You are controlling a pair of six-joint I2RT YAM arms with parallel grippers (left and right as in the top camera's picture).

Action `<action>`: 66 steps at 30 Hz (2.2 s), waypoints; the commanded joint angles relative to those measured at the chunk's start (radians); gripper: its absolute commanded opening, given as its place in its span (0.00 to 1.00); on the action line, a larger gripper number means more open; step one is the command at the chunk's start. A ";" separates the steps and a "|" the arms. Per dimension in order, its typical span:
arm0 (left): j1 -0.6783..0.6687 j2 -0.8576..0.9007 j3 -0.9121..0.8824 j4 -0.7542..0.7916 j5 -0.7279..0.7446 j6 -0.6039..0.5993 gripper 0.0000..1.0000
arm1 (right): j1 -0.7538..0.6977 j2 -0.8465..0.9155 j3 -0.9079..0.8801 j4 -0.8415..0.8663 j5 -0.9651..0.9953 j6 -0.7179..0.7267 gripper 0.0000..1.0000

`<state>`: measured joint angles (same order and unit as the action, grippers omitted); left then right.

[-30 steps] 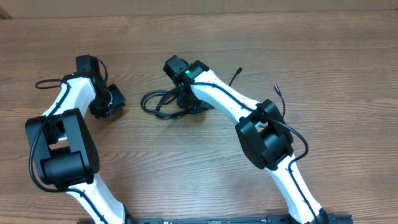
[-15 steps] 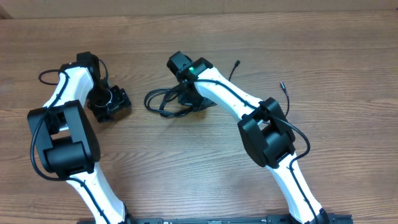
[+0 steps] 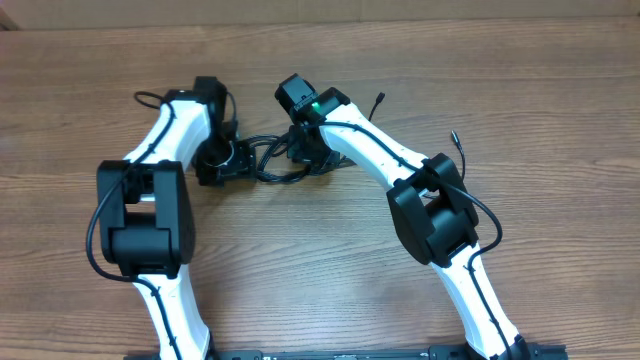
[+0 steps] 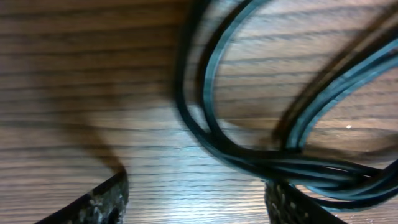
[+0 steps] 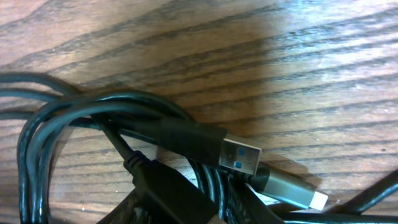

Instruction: Untangle cables

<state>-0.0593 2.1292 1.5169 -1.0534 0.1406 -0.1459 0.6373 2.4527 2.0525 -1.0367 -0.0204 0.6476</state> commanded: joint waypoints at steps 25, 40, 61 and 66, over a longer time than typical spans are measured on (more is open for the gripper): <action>0.056 0.056 0.213 -0.063 0.162 -0.184 0.40 | -0.018 0.147 -0.067 0.003 -0.071 -0.060 0.40; 0.016 0.058 0.005 0.112 -0.043 -0.257 0.47 | -0.018 0.037 -0.010 -0.097 -0.054 -0.126 0.45; 0.011 0.058 -0.117 0.226 -0.174 -0.235 0.40 | -0.030 -0.209 0.023 -0.155 0.106 -0.099 0.45; 0.011 0.059 -0.146 0.232 -0.166 -0.201 0.04 | -0.049 -0.210 0.007 -0.108 0.101 -0.095 0.57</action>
<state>-0.0574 2.0964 1.4479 -0.8207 -0.0250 -0.3820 0.6098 2.2669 2.0560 -1.1641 0.0647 0.5472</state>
